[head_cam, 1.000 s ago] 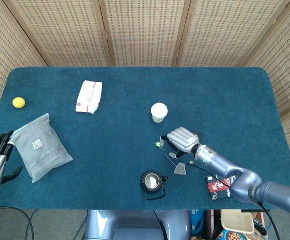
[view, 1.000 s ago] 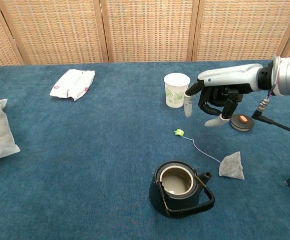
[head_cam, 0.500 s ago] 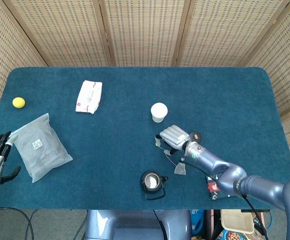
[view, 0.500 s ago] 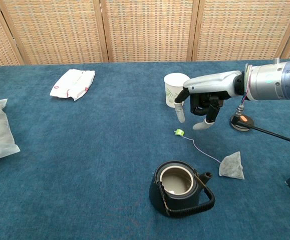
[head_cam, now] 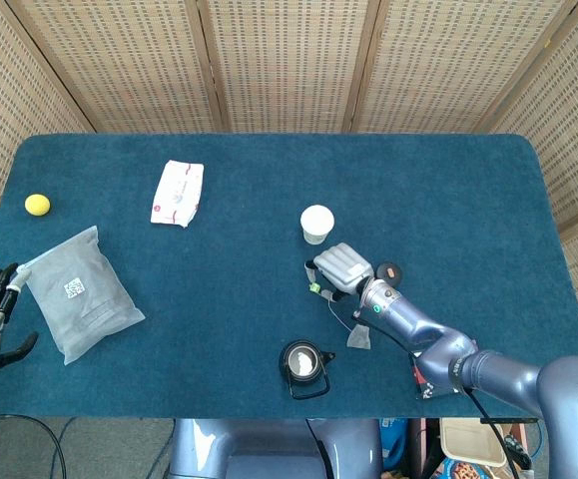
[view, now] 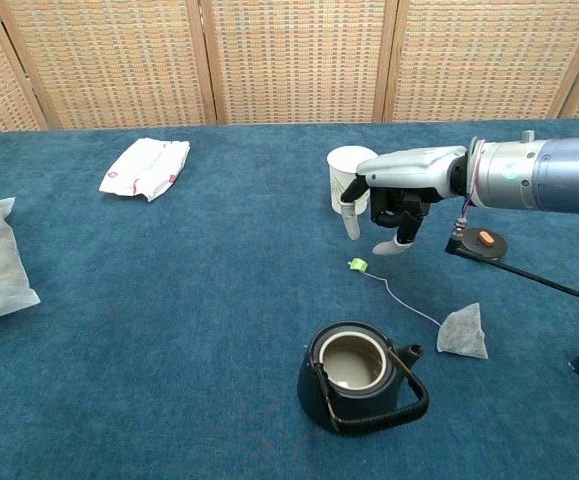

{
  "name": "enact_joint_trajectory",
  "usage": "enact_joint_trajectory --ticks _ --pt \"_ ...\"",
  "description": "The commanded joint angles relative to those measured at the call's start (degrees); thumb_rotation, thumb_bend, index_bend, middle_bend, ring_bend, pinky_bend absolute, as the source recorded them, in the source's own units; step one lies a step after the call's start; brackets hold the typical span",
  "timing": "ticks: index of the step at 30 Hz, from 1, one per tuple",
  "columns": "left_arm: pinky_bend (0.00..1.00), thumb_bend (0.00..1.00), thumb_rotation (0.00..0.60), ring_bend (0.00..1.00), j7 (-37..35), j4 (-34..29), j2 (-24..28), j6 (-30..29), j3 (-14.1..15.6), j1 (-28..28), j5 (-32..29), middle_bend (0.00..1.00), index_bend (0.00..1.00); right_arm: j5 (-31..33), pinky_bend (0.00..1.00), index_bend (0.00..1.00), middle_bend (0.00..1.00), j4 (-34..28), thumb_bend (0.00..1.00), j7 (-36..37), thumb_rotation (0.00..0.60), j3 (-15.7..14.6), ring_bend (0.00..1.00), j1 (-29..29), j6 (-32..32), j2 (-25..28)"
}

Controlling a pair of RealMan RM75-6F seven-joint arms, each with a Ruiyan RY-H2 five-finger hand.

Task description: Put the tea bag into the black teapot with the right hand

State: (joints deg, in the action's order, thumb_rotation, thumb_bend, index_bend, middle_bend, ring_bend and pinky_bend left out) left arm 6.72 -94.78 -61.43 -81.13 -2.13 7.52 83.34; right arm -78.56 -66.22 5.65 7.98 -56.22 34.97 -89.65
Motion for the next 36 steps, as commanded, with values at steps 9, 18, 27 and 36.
enact_joint_trajectory --ticks 9,18,27,36 --pt "0.0 0.32 0.6 0.0 -0.33 0.36 -0.03 0.22 -0.01 0.07 -0.12 0.0 0.0 0.02 1.0 0.5 0.97 4.35 0.47 -2.84 0.6 -0.56 1.0 -0.41 1.19 -3.46" --pt "0.0 0.32 0.6 0.0 -0.85 0.74 0.01 0.02 0.13 -0.24 -0.22 0.0 0.0 -0.84 1.0 0.5 0.97 8.21 0.47 -2.56 0.6 -1.61 1.0 -0.59 1.18 -6.02" --pt "0.0 0.32 0.6 0.0 -1.13 0.99 0.04 -0.06 0.13 -0.41 -0.4 0.0 0.0 -1.97 1.0 0.5 0.97 10.67 0.42 -1.55 0.6 -2.29 1.0 -0.64 1.61 -7.48" --pt "0.0 0.32 0.6 0.0 -1.29 1.21 -0.11 -0.15 0.12 -0.54 -0.49 0.0 0.0 -2.55 1.0 0.5 0.97 11.79 0.41 -0.4 0.6 -2.43 1.0 -0.89 1.68 -8.41"
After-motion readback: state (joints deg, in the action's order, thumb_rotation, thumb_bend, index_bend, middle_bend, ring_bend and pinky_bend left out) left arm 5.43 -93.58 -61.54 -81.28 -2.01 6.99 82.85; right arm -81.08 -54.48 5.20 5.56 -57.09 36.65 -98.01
